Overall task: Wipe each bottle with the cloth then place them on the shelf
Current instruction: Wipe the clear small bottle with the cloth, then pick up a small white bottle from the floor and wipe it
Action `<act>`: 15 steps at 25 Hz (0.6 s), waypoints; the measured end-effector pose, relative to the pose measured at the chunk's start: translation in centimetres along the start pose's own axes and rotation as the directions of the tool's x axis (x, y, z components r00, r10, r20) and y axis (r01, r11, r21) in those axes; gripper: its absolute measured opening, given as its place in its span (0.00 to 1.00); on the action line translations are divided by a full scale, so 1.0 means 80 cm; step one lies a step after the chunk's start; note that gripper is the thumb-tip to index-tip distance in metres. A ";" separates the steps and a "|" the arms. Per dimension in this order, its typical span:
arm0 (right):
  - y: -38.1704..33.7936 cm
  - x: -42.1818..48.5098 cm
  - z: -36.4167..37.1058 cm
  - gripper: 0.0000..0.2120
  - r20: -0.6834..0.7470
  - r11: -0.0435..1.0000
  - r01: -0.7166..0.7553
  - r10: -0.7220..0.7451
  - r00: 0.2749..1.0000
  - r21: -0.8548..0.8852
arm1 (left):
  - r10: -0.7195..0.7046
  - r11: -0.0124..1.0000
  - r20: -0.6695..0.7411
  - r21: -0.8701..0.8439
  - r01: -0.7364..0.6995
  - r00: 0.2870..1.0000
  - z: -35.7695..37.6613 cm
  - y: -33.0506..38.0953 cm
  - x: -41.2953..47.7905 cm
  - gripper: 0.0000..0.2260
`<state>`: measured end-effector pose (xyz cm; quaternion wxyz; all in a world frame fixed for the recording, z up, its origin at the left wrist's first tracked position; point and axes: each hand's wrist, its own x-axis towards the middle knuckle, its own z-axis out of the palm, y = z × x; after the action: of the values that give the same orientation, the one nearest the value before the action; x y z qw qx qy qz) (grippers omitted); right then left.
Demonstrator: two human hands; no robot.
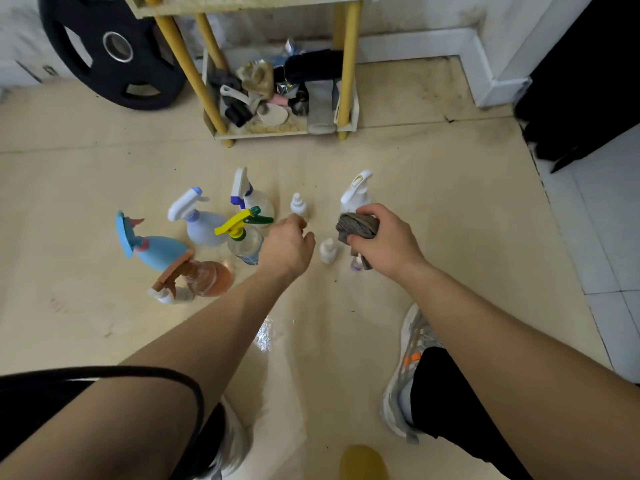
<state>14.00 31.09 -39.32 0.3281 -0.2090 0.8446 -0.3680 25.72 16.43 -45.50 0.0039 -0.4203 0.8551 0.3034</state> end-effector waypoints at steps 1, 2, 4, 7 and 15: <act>-0.004 0.003 0.004 0.20 -0.005 1.000 0.018 -0.018 1.000 -0.006 | -0.074 0.997 0.032 -0.026 0.075 0.997 0.005 -0.003 0.008 0.17; -0.006 0.007 0.008 0.20 -0.007 1.000 0.029 -0.029 1.000 -0.009 | -0.146 0.987 0.061 -0.052 0.149 0.987 0.012 -0.006 0.017 0.19; -0.006 0.019 0.015 0.20 -0.008 0.999 0.039 -0.039 0.999 -0.016 | -0.259 0.955 0.098 -0.120 0.269 0.961 0.029 -0.007 0.038 0.22; 0.001 0.035 0.021 0.20 -0.013 0.998 0.063 -0.063 0.998 -0.028 | -0.345 0.907 0.078 -0.230 0.354 0.935 0.057 -0.007 0.074 0.23; 0.017 0.056 0.025 0.17 -0.022 0.997 0.076 -0.076 0.997 0.009 | -0.458 0.833 -0.106 -0.398 0.384 0.883 0.095 -0.012 0.132 0.19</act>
<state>12.11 28.31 -43.19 0.3058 -0.2352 0.8376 -0.3867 17.73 12.40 -54.99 -0.0919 -0.6199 0.6652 0.4059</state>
